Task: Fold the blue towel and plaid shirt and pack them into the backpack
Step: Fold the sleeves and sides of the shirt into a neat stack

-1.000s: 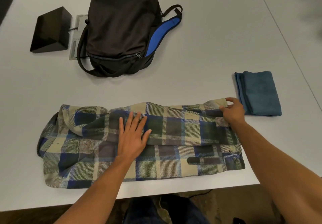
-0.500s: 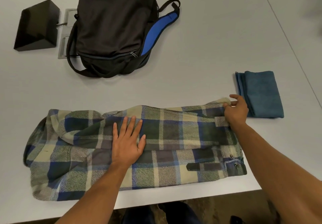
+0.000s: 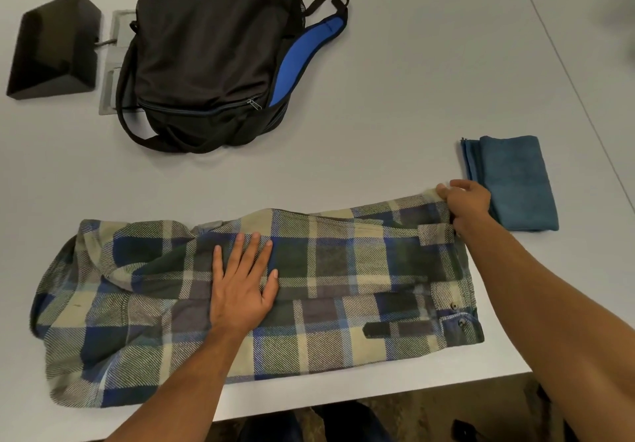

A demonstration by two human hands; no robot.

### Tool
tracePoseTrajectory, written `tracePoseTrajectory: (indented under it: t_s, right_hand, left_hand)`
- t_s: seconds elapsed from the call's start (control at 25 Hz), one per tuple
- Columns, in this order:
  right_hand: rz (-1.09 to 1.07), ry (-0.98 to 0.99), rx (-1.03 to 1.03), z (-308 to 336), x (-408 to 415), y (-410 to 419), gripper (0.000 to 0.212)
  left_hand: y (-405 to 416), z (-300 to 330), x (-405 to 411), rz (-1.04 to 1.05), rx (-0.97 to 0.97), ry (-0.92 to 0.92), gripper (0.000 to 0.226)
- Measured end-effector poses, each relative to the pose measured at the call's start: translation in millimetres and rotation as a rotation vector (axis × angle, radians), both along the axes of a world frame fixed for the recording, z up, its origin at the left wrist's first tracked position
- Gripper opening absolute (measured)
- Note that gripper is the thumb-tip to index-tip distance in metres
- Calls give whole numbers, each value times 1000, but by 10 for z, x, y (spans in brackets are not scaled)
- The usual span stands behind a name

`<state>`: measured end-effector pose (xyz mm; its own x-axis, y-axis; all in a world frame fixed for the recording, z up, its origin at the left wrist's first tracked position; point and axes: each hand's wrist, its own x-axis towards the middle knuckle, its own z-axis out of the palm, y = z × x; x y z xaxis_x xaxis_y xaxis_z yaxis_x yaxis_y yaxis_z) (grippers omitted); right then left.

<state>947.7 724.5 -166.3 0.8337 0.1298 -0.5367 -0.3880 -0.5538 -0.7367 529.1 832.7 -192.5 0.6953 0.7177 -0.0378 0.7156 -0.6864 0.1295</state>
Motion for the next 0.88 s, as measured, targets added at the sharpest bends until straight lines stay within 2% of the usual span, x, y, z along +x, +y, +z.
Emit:
tracePoseTrajectory:
  t_s: [0.16,0.32,0.4,0.48,0.56,0.6,0.72,0.88]
  right_hand:
    - [155,-217,-174,101,-100,34,39]
    - [284,-515,-164,329,-495,-122,44]
    - [492,-698,-148,340,-829,-269,46]
    - [831,-806,-189,220,-1166,-431,52]
    - [1123,-843,-355,-13,-1337,-612,62]
    - [1183,-852,-447,-121,-1334,-692,65]
    - [1196,-864,-603,-214,-1157,-777,68]
    - [1082,-728,-629,-159,-1033,-768,70]
  left_hand:
    - [-3,8,7,13,2,-11,60]
    - [-6,-3,4,16,6,-19,60]
    - [-8,-1,1,21,2,-14,61]
    - [-21,12,14,21,2,-8,61]
    - [-15,18,14,22,-2,1,62]
    - [-13,13,12,23,-5,6,62]
    - [-8,4,17,57,0,31,64]
    - [-23,6,13,102,10,31,69]
